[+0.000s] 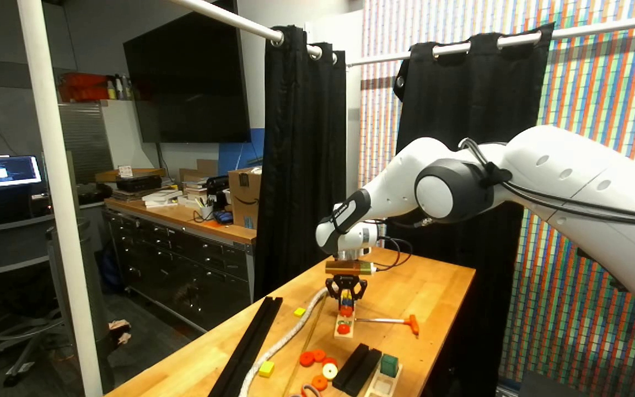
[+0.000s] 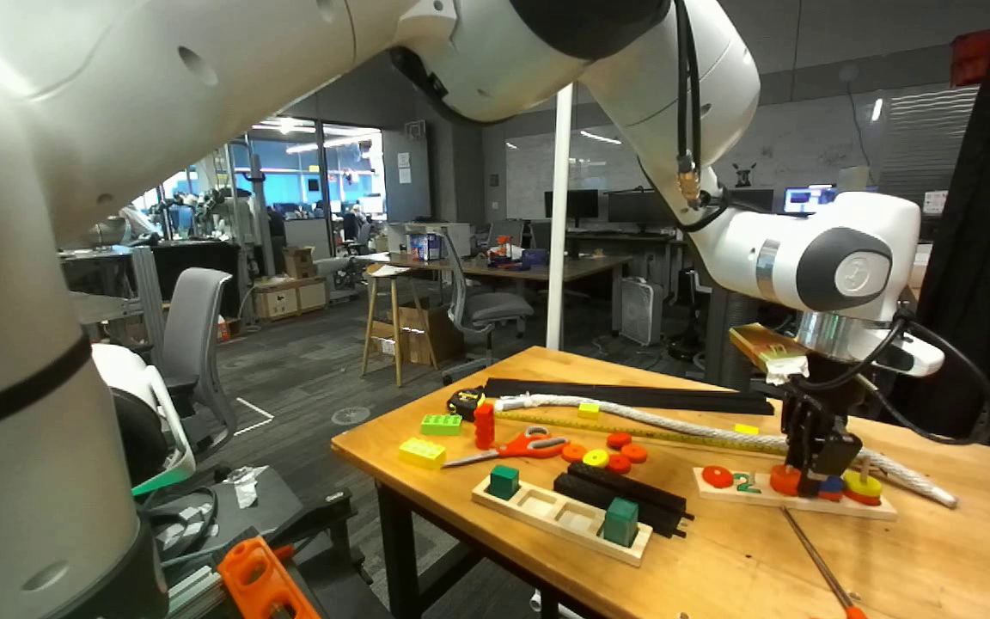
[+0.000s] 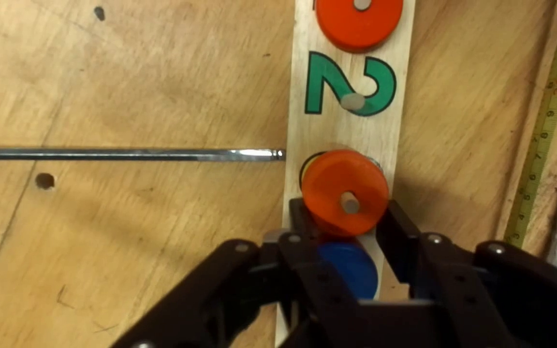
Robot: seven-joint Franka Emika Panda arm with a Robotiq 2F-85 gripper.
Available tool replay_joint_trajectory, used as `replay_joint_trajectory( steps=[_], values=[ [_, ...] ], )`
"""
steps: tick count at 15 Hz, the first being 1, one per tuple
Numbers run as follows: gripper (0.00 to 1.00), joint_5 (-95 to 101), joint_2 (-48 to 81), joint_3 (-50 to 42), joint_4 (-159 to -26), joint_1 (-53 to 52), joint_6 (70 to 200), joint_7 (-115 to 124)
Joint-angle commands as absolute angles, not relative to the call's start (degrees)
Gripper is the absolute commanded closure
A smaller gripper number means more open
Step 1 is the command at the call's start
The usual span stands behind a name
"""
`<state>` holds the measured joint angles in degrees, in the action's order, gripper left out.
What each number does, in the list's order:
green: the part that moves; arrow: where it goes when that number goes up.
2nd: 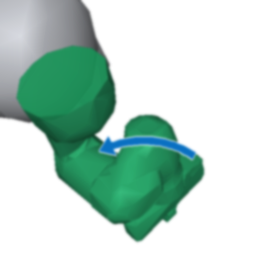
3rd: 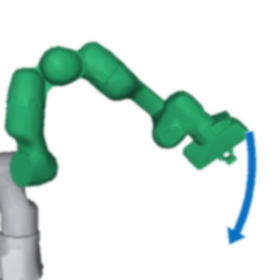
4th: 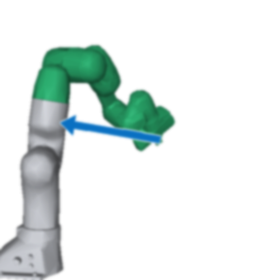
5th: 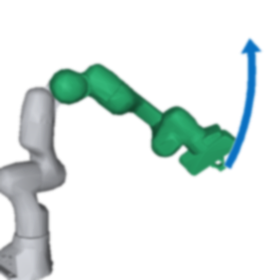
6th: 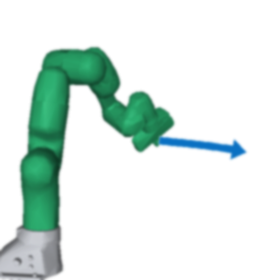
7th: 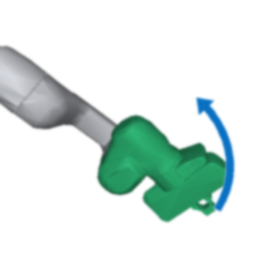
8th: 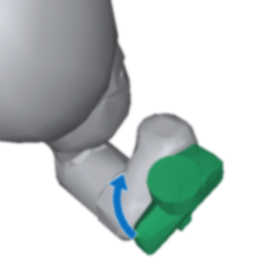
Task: Pick up one token from the holder and put it on the table.
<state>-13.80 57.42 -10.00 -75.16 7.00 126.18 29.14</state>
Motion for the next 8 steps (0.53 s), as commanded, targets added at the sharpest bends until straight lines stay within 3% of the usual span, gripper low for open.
replay_joint_trajectory(
  steps=[1, 8],
  values=[
    [0.78, -13.3, 58.2, -9.5, -72.6, 7.5, 124.3, 29.4],
    [0.78, -12.8, 54.0, -9.8, -76.5, 5.6, 125.6, 29.9]
  ],
)
